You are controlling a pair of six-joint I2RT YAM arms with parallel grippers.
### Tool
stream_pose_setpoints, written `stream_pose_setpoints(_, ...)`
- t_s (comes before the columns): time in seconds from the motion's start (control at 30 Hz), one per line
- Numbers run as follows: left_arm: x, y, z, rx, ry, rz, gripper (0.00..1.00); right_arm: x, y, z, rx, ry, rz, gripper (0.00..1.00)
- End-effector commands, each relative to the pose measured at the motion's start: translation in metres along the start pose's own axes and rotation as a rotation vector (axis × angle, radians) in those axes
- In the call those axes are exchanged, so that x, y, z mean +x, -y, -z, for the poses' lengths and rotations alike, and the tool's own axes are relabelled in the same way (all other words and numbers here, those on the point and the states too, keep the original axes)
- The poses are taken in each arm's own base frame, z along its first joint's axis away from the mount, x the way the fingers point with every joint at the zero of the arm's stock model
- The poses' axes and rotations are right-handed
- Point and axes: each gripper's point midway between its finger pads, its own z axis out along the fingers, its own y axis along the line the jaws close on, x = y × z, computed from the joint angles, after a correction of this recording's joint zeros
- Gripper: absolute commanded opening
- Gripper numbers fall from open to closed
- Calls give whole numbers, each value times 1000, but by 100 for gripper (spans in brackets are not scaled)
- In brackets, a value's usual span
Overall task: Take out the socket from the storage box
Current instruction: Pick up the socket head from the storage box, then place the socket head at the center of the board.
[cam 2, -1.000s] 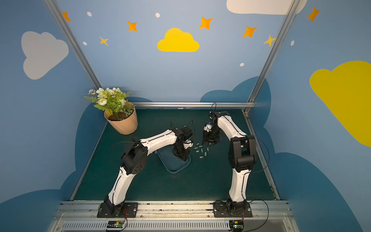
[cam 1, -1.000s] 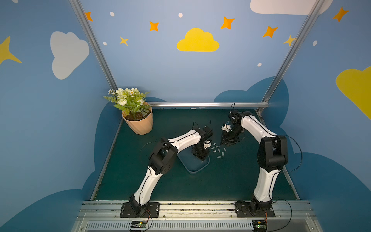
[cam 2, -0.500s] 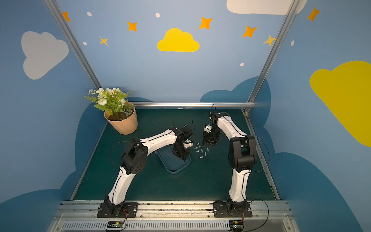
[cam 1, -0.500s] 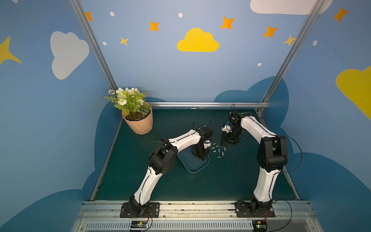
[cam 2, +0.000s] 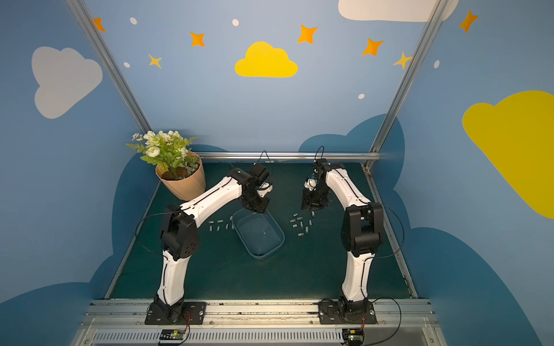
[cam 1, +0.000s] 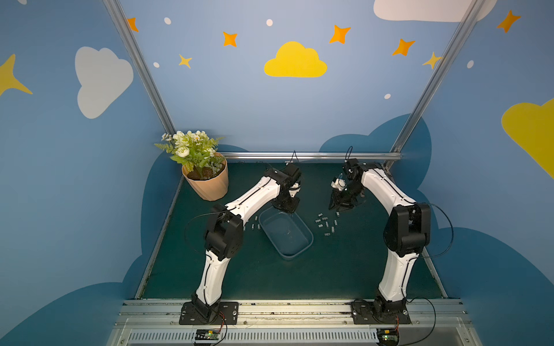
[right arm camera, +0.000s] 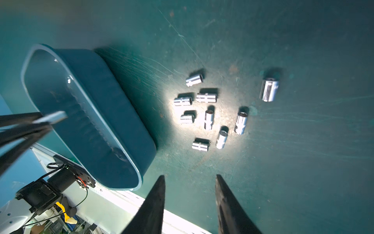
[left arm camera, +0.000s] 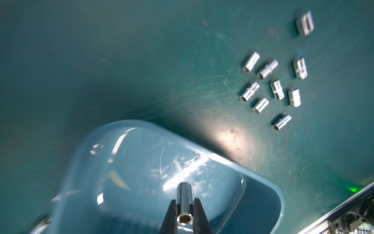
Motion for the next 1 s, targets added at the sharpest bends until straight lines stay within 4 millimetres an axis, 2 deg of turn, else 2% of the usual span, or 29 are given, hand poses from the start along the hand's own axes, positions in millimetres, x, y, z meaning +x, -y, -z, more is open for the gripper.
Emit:
stream_pose_setpoints(0.0, 6, -29, 32, -104, 22, 21, 12, 0, -4, 6, -1, 0, 2, 41)
stream_pose_setpoints(0.1, 12, -56, 42, -152, 24, 45, 12, -3, -8, 5, -3, 3, 9, 40)
stream_pose_setpoints(0.17, 18, -74, 41, -171, 5, 67, 12, -3, -12, 4, -4, 4, 18, 40)
stream_pose_setpoints(0.3, 28, -110, 27, -200, -25, 128, 12, 1, -17, 1, 12, -2, 37, 40)
stream_pose_setpoints(0.57, 36, -162, -3, -209, -72, 212, 12, 11, -17, 1, 29, -10, 40, 40)
stream_pose_setpoints(0.77, 42, -187, -22, -185, -87, 285, 12, 14, -15, 1, 36, -13, 38, 40)
stream_pose_setpoints(0.97, 44, -189, -41, -149, -121, 289, 13, 15, -14, -3, 37, -26, 35, 40)
